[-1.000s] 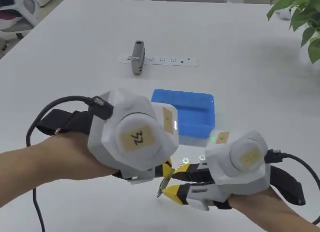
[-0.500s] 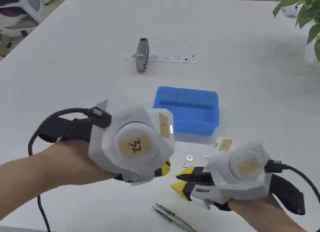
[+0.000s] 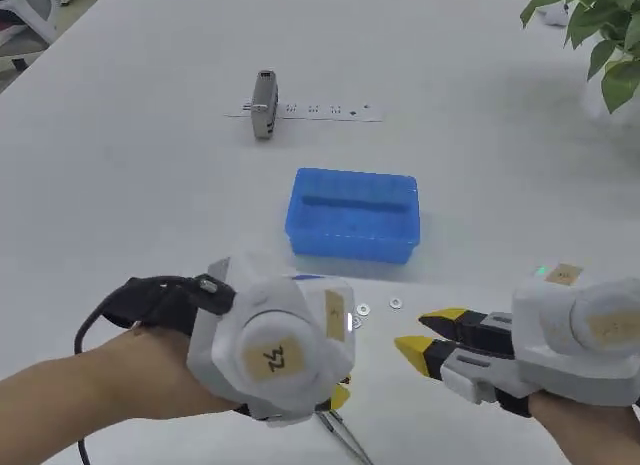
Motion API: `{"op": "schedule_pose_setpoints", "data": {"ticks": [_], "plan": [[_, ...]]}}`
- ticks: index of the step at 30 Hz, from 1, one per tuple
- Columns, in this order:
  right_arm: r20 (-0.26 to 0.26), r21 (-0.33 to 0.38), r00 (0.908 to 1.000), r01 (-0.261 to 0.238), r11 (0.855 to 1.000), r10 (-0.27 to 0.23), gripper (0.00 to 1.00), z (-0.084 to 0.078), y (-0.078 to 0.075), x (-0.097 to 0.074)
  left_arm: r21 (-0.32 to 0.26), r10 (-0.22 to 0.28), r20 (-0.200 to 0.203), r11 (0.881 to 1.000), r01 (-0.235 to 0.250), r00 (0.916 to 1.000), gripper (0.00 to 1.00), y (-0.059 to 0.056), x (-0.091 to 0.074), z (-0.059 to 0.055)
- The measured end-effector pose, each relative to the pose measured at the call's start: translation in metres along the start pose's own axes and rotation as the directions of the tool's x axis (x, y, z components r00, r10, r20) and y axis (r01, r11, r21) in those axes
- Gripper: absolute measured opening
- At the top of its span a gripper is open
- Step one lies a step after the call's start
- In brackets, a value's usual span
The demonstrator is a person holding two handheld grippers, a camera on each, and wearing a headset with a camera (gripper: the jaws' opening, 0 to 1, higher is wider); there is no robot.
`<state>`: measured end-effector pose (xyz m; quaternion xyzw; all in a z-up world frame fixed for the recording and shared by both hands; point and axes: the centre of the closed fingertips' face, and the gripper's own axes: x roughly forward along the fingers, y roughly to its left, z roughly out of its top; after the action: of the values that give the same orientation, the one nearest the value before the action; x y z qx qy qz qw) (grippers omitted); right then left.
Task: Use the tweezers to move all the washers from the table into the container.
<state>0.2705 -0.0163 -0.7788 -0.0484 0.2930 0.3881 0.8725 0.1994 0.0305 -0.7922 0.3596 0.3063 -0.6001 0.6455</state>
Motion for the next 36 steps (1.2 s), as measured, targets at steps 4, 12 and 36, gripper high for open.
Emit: {"op": "schedule_pose_setpoints", "data": {"ticks": [4,12,36], "plan": [[0.008,0.008,0.9963,0.086,0.996,-0.086,0.22,-0.01,-0.028,0.0,0.041,-0.055,-0.018,0.998,0.055,0.9983,0.07,-0.013,0.011,0.002],[0.022,0.021,0.9895,0.142,0.99,-0.143,0.24,-0.003,-0.036,-0.004,0.133,-0.131,-0.059,0.981,0.138,0.9896,0.12,-0.032,0.028,0.004],[0.01,0.01,0.9854,0.17,0.985,-0.17,0.23,-0.007,-0.045,-0.005,0.242,-0.248,-0.197,0.925,0.292,0.9485,0.02,-0.049,0.07,-0.019]]}}
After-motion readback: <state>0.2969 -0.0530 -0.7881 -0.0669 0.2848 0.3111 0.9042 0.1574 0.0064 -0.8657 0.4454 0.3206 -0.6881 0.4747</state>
